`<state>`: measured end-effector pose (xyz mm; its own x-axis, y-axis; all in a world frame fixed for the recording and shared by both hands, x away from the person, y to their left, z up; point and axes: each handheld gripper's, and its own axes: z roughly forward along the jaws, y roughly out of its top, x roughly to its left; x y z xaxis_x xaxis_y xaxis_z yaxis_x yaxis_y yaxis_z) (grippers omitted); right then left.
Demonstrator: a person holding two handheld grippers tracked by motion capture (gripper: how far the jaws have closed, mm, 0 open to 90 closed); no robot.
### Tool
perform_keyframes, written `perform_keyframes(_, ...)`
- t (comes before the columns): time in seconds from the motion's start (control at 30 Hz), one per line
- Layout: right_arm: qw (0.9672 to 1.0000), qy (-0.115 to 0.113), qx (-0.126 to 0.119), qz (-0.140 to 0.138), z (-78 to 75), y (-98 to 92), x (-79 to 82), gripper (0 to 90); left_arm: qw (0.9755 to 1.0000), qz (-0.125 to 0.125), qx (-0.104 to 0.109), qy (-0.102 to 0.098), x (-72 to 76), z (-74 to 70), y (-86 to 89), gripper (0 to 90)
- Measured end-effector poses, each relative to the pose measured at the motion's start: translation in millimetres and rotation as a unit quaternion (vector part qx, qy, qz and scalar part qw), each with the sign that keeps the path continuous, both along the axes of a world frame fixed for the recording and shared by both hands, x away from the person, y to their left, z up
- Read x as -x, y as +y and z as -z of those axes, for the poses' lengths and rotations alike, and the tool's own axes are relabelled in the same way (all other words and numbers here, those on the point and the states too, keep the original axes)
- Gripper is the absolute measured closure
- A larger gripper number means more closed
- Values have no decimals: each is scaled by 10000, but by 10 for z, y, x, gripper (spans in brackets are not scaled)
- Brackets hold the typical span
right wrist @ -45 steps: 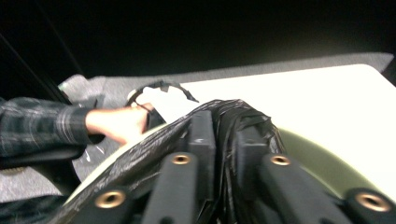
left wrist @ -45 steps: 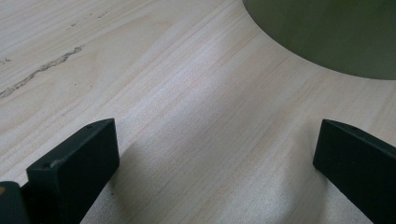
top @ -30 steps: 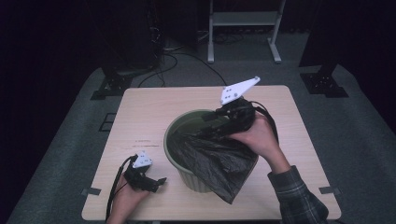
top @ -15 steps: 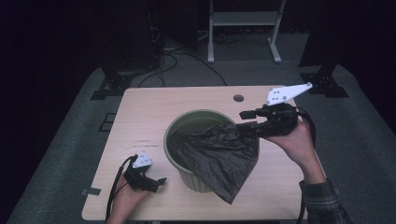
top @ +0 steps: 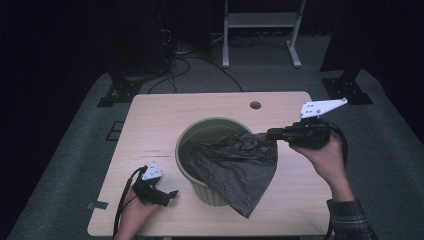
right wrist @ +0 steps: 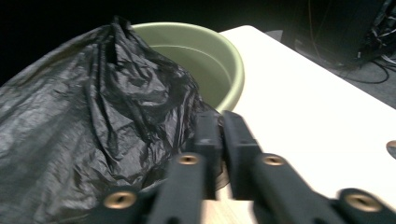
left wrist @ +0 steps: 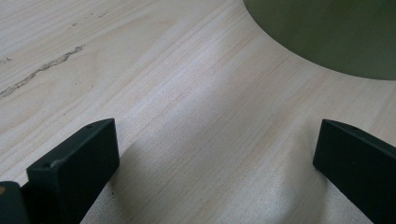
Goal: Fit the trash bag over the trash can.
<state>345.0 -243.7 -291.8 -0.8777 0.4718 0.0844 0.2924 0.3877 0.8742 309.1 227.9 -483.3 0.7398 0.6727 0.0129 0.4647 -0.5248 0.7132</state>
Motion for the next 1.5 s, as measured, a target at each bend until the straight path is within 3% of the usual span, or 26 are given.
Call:
perform_keyframes(0.27,9994,-131,-57,325,12,68,-308,896,10000,42,15,8,4,-2,9,0)
perform_keyframes(0.47,9994,-62,1,329,-22,175,-521,883,9999,114,42,31,26,-66,25,0)
perform_keyframes(0.77,9991,35,-58,414,-19,172,-527,413,9996,238,142,-48,96,-286,77,0)
perform_keyframes(0.83,9990,15,-93,434,-31,155,-516,368,9995,254,184,-70,105,-321,91,0)
perform_keyframes(0.87,9983,26,-200,542,-56,115,-500,244,9992,313,237,-108,128,-400,118,0)
perform_keyframes(0.93,9980,55,-290,552,-66,77,-495,196,9988,374,290,-121,150,-469,139,0)
perform_keyframes(1.1,9979,37,-319,568,-70,21,-488,157,9973,591,397,-179,211,-647,160,0)
perform_keyframes(1.13,9978,20,-326,569,-71,20,-490,145,9961,714,474,-229,240,-765,167,0)
perform_keyframes(1.33,9974,-30,-351,626,-76,24,-500,126,9933,950,592,-302,286,-1012,163,0)
perform_keyframes(1.4,9974,0,-344,627,-68,27,-510,125,9908,1135,653,-344,287,-1179,139,0)
perform_keyframes(1.43,9975,18,-324,621,-64,31,-516,126,9908,1135,653,-344,287,-1179,139,0)
perform_keyframes(1.5,9976,22,-320,622,-63,33,-517,126,9890,1256,666,-399,280,-1323,95,0)
